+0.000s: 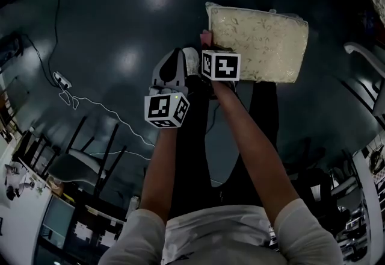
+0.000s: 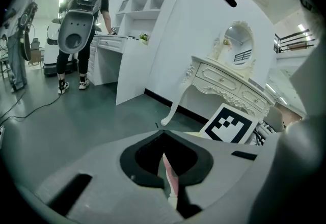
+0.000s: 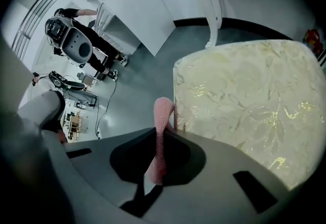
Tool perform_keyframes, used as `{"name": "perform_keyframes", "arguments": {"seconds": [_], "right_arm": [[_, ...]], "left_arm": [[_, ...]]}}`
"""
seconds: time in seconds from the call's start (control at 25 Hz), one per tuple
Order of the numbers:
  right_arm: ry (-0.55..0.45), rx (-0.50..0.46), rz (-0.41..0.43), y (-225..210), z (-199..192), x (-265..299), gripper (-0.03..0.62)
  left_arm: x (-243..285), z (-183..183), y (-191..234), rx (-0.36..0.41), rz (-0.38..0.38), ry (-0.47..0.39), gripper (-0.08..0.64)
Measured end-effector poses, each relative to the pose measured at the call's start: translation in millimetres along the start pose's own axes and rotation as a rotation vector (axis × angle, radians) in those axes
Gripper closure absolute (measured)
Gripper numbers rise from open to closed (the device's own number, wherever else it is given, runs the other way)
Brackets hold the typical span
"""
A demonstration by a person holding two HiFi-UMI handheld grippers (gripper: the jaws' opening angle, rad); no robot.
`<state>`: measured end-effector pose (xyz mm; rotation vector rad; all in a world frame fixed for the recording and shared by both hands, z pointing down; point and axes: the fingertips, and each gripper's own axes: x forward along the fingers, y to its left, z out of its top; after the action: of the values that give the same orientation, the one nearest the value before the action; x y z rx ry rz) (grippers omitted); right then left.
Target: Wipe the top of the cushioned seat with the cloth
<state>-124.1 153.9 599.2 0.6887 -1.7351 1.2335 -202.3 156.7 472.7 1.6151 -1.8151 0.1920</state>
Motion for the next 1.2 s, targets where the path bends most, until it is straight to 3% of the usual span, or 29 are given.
{"name": "perform_keyframes", "arguments": {"seconds": [0.56,0.92,1.2], "right_arm": [[-0.081,-0.081,-0.035,-60,7,-56,0.571],[-0.133,-0.085,-0.148,-171,10,-114,0.571],[-0.171,0.016,-0.231,-260,10,-160,0.571]], "left_arm": [[27,2,-62,0.012,-0.05,-0.006,0.552],[61,-24,-137,0.008,-0.104,0.023,0.552],[88,-34,-194,0.012,-0.147,0.035,0.552]]}}
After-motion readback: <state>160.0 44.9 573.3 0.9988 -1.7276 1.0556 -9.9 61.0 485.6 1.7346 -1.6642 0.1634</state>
